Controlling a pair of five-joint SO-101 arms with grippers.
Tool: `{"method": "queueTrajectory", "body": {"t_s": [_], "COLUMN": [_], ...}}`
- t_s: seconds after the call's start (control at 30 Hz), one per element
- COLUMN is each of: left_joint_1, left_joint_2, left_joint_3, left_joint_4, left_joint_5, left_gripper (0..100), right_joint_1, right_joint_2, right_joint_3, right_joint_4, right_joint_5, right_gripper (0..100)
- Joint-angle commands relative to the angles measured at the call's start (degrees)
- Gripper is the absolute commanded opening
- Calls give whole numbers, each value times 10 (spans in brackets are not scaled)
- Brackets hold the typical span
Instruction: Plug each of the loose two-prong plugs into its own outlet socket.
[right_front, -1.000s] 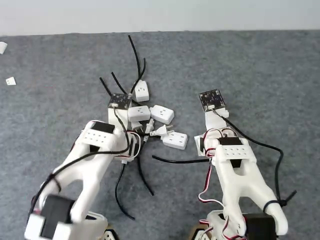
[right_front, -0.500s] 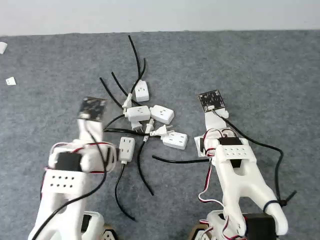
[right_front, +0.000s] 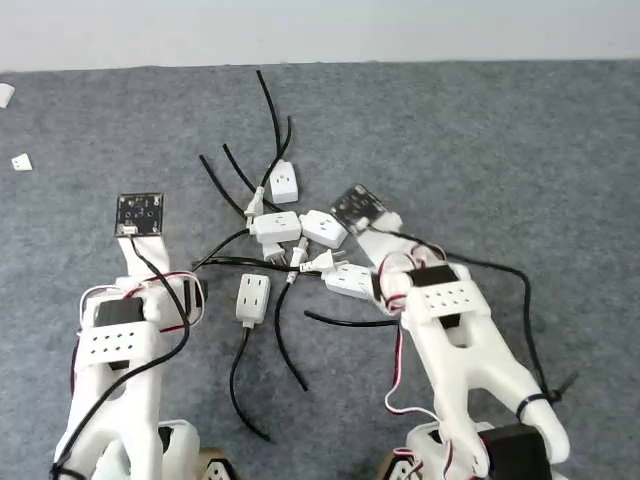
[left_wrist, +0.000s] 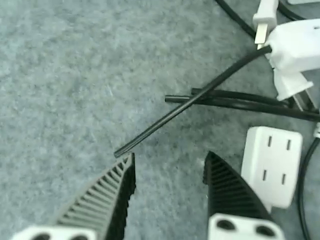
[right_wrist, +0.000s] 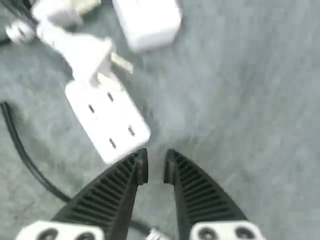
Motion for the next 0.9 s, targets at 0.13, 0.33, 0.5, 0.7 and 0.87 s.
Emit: {"method": "queueTrajectory", "body": {"t_s": [0.13, 0.33, 0.5, 0.7, 0.87], "left_joint_1": [0, -4, -1, -1, 0], "left_joint_2": [-14, -13, -12, -12, -11], "left_joint_3": [3, 6, 5, 5, 5], "left_joint_4": [-57, -69, -80, -97, -97], "left_joint_5": [15, 46, 46, 46, 46], "left_gripper": [207, 207, 207, 207, 207], "right_joint_1": [-87, -128, -110, -104, -102], "right_joint_2": [4, 133, 294, 388, 412], "right_joint_3": [-155, -271, -401, -469, -471], "right_joint_4": [104, 182, 188, 189, 150], "right_joint_5": [117, 239, 252, 250, 229], "right_gripper": [165, 165, 165, 165, 141]}}
